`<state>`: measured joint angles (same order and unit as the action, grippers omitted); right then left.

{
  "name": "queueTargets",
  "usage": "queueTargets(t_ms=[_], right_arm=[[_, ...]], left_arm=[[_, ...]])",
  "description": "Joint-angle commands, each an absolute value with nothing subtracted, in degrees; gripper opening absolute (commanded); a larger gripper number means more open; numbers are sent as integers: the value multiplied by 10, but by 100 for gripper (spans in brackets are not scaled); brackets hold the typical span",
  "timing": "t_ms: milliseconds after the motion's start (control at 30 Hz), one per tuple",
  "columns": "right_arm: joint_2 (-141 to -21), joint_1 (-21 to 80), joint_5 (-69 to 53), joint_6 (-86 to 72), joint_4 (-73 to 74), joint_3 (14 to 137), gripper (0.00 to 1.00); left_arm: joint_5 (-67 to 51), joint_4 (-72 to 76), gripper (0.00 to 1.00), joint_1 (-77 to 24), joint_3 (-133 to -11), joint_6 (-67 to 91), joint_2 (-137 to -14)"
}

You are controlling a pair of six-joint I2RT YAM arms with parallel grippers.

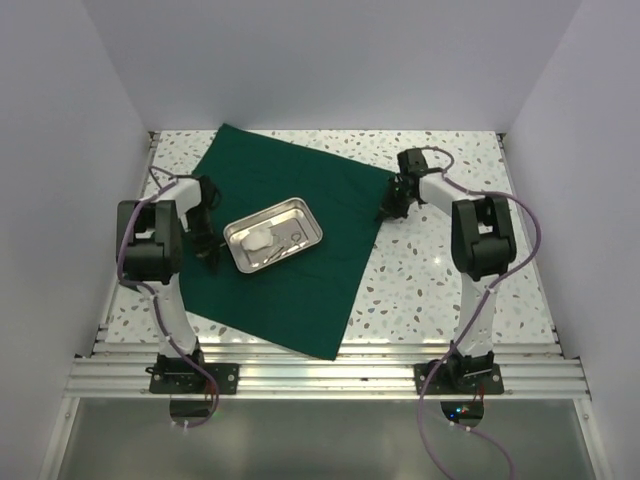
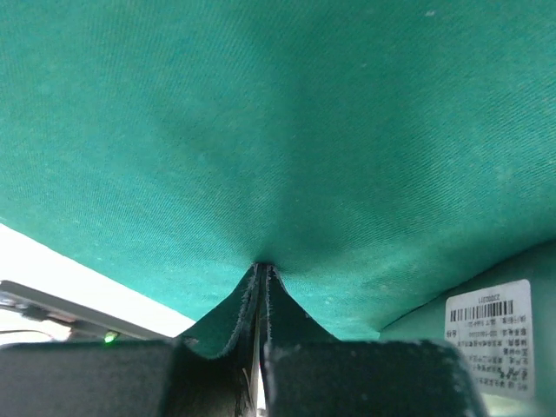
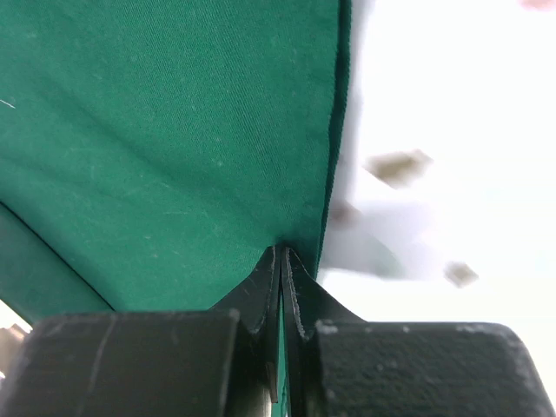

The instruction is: Prepare the surgical pack

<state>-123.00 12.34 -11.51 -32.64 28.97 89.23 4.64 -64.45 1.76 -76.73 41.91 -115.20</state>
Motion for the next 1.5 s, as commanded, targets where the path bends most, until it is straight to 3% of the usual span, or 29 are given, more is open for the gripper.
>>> queueTargets(t_ms=[0,167,333,533,633,833,1333,1467], right_arm=[[-1211,110,-56,-321,374,817,0],[-1116,117,-56,-309,376,746,0],[-1050,136,-30,-267,354,761,0],[-1137,137,-101,-261,350,868,0],[-1177,140,-91,-265,332,888,0],[-1271,136,-6,-271,423,954,0],[-1201,46,62,-309,486,797,0],[-1160,45,26,-261,463,785,0]], left_arm=[[19,-511,3,-25,-811,403,-1231],[3,-511,3,-68,-897,370,-1291],[-29,-508,3,-99,-954,347,-1329],[-22,-493,11,-101,-940,336,-1290],[21,-504,19,-92,-916,353,-1245],[36,-481,24,-41,-804,368,-1174],[26,-498,25,18,-882,301,-1251],[3,-473,32,13,-846,299,-1196]])
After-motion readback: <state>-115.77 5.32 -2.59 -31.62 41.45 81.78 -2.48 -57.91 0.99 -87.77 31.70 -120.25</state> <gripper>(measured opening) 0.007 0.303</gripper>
